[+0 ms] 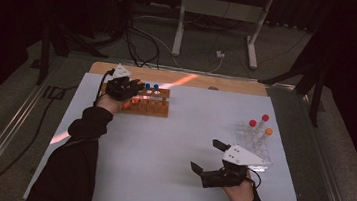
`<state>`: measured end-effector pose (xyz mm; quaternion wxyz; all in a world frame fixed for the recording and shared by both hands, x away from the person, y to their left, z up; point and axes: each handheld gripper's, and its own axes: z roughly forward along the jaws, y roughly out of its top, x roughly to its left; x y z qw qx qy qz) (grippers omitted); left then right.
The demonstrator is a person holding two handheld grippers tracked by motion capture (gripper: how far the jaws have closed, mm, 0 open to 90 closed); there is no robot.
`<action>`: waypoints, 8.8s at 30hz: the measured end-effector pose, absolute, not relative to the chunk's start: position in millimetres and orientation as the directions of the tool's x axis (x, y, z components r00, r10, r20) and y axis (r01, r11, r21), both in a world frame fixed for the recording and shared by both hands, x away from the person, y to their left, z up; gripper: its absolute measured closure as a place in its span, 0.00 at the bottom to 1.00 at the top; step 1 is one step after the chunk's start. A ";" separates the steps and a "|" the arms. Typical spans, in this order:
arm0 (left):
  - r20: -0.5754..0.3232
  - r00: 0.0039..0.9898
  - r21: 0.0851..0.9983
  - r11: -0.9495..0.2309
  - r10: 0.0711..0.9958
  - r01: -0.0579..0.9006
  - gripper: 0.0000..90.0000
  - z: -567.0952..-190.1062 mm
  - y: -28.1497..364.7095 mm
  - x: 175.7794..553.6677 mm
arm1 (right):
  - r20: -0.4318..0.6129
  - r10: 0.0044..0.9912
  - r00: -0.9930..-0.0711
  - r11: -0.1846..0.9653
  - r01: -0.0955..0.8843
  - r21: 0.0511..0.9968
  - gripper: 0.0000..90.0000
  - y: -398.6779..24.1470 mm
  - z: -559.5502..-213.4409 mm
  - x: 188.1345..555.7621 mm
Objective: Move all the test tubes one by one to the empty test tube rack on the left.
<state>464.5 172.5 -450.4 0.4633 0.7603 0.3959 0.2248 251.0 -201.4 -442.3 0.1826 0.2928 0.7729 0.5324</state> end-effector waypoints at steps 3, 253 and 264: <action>-0.056 0.601 0.895 -0.227 0.797 0.384 0.64 -446.2 175.4 459.7 | 0.022 0.649 -0.760 0.267 0.254 0.930 0.00 -202.7 -441.1 251.6; 0.010 0.518 0.891 -0.243 0.855 0.384 0.79 -445.1 196.4 457.1 | 0.060 0.519 -0.853 0.250 0.219 0.943 0.00 -187.2 -438.5 263.3; 0.008 0.513 0.891 -0.239 0.858 0.386 0.79 -451.3 194.4 458.5 | 0.063 0.518 -0.853 0.244 0.218 0.945 0.00 -188.9 -437.6 263.2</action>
